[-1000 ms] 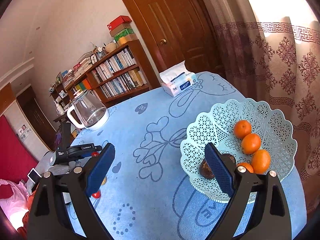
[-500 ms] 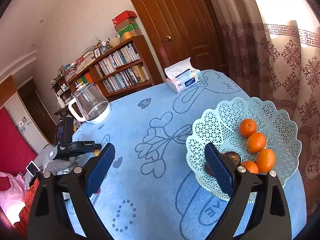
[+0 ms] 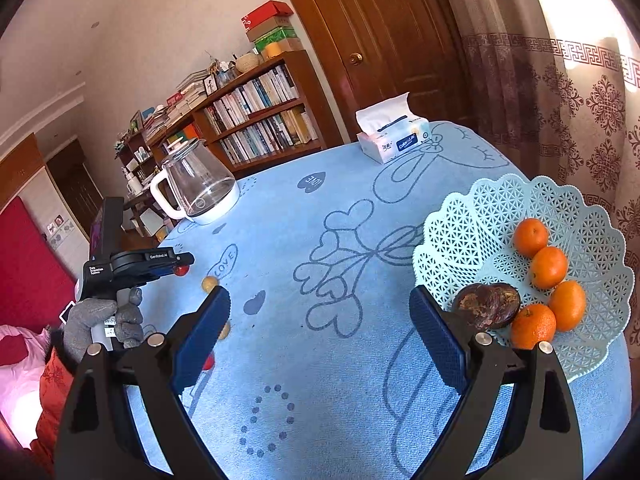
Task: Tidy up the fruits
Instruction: 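Grasp a red cherry tomato with the left tool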
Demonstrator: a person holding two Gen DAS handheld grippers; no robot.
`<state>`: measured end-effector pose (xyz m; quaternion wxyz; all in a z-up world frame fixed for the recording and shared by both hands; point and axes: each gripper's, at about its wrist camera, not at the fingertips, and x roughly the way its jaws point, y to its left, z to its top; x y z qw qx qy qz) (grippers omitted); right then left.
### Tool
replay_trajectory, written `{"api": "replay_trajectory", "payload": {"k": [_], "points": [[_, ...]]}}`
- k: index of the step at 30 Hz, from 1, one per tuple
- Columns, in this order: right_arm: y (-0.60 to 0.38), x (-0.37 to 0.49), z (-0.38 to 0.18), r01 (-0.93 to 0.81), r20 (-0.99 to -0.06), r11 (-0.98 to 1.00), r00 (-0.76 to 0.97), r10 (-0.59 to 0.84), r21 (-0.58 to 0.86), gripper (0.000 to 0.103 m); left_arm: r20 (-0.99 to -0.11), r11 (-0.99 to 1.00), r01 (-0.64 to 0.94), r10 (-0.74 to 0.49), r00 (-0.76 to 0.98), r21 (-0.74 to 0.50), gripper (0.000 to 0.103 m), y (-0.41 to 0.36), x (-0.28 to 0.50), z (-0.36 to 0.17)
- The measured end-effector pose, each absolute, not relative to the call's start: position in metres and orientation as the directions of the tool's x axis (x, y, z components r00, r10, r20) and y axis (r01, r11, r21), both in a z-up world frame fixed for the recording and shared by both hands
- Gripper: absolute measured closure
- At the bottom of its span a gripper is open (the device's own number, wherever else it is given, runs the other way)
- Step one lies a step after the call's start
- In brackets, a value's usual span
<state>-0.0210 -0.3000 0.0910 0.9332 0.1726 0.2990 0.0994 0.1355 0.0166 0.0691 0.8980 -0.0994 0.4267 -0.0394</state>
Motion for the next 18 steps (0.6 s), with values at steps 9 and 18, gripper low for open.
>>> {"api": "replay_trajectory", "payload": {"k": [9,18], "points": [[-0.249,-0.013,0.089,-0.180,-0.529,0.906,0.761,0.375,0.383,0.011,-0.680,0.971,0.048,-0.198,0.706,-0.234,0.074,0.016,0.094,0.105],[-0.190,-0.011,0.078,-0.260,-0.577,0.912,0.710,0.404,0.318,0.013,-0.624,0.961,0.099,-0.244,0.742,-0.259,0.074,0.014,0.061,0.121]]}}
